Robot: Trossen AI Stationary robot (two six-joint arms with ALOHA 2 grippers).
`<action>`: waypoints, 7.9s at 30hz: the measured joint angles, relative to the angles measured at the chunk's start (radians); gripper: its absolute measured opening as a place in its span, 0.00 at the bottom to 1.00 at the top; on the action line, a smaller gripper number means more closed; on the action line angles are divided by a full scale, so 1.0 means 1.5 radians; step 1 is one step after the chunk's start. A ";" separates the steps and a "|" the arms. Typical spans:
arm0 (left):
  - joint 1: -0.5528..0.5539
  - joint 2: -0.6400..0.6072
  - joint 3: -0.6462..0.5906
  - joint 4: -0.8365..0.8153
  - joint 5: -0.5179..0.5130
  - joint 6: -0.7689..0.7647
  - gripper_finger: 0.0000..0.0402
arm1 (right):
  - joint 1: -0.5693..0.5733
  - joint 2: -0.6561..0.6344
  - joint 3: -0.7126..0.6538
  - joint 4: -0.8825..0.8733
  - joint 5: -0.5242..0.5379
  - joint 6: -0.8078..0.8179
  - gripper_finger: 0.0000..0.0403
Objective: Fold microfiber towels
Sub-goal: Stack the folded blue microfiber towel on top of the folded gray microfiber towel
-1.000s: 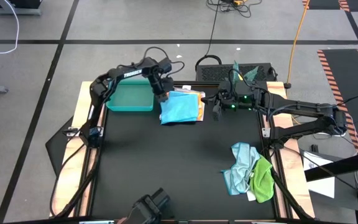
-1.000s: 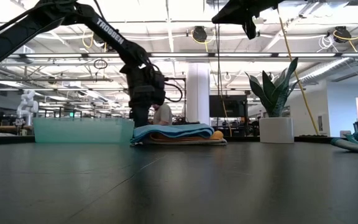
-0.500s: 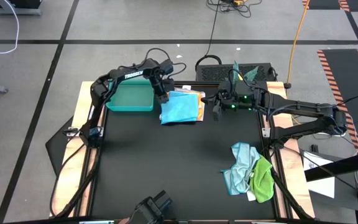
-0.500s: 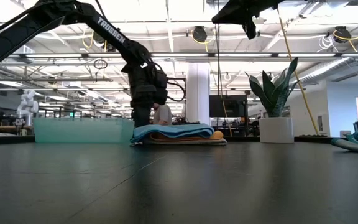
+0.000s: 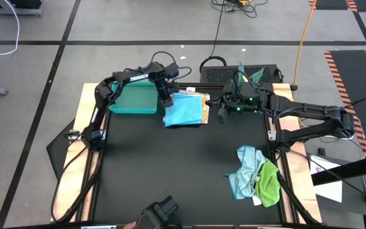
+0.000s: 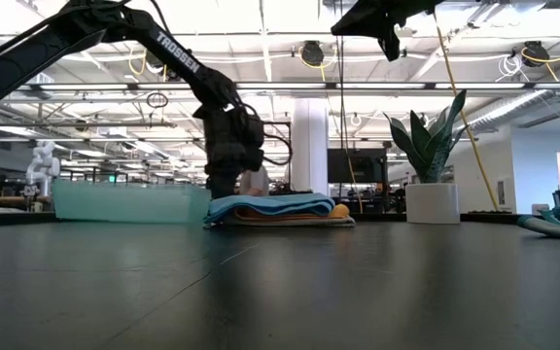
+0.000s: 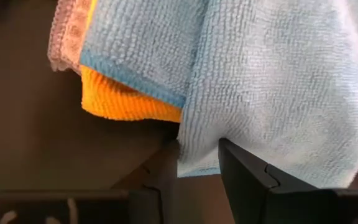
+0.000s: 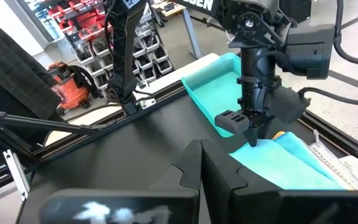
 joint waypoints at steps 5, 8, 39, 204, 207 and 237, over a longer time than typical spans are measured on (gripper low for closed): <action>-0.004 0.001 0.000 0.018 -0.020 0.012 0.29 | 0.000 0.000 0.000 0.000 0.000 -0.001 0.00; -0.006 0.001 -0.001 0.018 -0.006 0.006 0.29 | 0.000 0.000 0.000 0.000 0.000 -0.002 0.00; -0.031 -0.004 0.150 -0.061 -0.096 0.008 0.01 | 0.000 0.000 0.000 0.000 0.000 -0.016 0.00; -0.547 -0.378 0.109 -0.321 -0.718 -0.896 0.49 | -0.204 0.277 -0.212 0.216 -0.174 0.083 0.05; -0.547 -0.378 0.109 -0.321 -0.718 -0.896 0.49 | -0.203 0.277 -0.212 0.219 -0.173 0.066 0.13; -0.493 -0.378 0.109 -0.225 -0.718 -0.757 0.49 | -0.174 0.187 -0.212 0.210 -0.154 0.039 0.35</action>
